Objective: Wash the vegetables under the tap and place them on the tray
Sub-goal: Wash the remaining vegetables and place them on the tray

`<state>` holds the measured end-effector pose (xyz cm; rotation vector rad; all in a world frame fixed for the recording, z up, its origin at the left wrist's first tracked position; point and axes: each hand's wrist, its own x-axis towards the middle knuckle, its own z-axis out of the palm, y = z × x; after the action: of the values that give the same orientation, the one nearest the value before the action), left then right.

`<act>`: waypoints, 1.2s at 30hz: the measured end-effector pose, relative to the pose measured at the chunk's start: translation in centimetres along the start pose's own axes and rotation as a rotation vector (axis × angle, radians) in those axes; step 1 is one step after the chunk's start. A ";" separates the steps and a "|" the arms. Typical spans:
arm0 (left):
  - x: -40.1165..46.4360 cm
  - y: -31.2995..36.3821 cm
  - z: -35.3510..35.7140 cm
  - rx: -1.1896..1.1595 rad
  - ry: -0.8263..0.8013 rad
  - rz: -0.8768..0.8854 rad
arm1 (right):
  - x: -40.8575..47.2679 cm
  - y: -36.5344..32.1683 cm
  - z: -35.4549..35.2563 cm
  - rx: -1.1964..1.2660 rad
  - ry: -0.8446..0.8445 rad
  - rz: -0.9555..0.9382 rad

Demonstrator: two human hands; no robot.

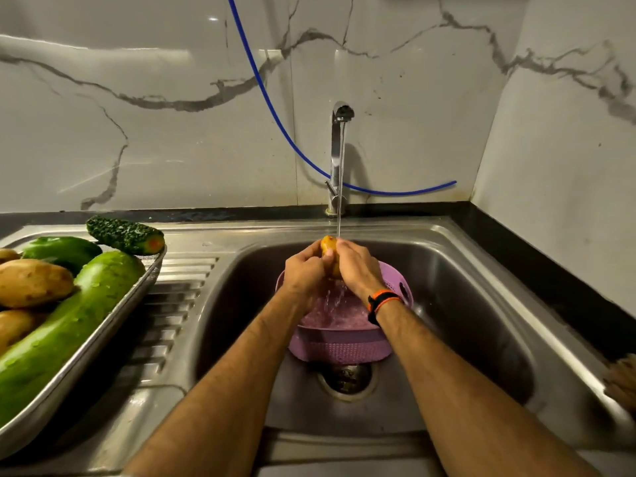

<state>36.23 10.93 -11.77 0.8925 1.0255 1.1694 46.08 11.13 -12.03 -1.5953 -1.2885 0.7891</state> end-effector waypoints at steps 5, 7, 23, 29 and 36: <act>0.1 0.0 0.8 -0.062 -0.007 -0.044 | 0.8 -0.9 0.6 0.071 0.039 0.001; 0.0 -0.2 0.9 -0.102 -0.024 -0.063 | 1.3 -1.1 0.6 0.122 0.054 0.004; 0.2 -0.5 2.5 -0.251 0.137 -0.051 | 1.1 -1.3 1.4 0.230 0.137 -0.035; -0.5 0.1 1.8 -0.274 -0.050 -0.122 | 1.6 -1.4 0.4 0.333 0.027 -0.001; 0.0 0.0 1.7 -0.264 0.001 -0.135 | 2.1 -1.6 0.6 0.318 0.052 0.005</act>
<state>37.89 10.91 -11.27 0.6055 0.8927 1.1596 45.44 13.43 -10.64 -1.3550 -1.0618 0.9005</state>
